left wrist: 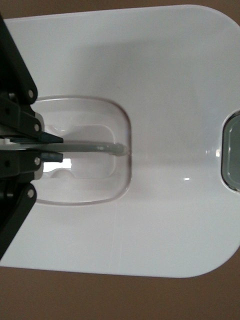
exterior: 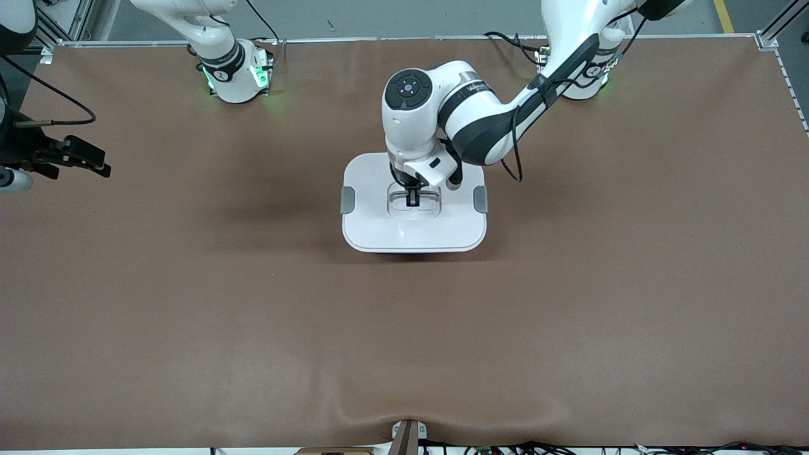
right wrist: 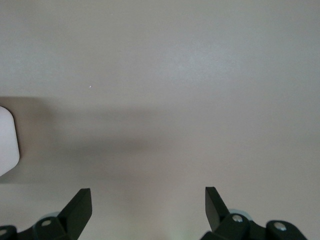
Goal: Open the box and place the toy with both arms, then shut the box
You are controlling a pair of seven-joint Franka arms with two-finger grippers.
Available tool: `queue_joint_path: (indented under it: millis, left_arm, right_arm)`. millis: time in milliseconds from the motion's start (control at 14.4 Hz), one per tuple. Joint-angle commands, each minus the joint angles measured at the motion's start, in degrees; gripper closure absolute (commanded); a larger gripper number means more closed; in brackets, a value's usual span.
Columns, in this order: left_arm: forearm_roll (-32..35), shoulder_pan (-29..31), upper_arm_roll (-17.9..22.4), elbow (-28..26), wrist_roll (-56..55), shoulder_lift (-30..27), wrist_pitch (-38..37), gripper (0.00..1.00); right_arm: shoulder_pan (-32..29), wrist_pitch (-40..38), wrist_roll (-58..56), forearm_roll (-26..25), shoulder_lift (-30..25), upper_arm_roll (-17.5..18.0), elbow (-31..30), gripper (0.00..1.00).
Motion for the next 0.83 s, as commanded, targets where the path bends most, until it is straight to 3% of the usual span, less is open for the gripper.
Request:
queue_joint_path:
  millis: [0, 764]
  left_arm:
    - [1.5, -0.8, 0.2, 0.4, -0.9, 0.4, 0.4, 1.00]
    - [1.5, -1.6, 0.2, 0.3, -1.0, 1.3, 0.5, 1.00]
  right_arm:
    - [0.3, -0.5, 0.5, -0.7, 1.4, -0.1, 1.8, 0.00]
    - [0.4, -0.7, 1.2, 0.4, 0.4, -0.6, 1.7, 0.00]
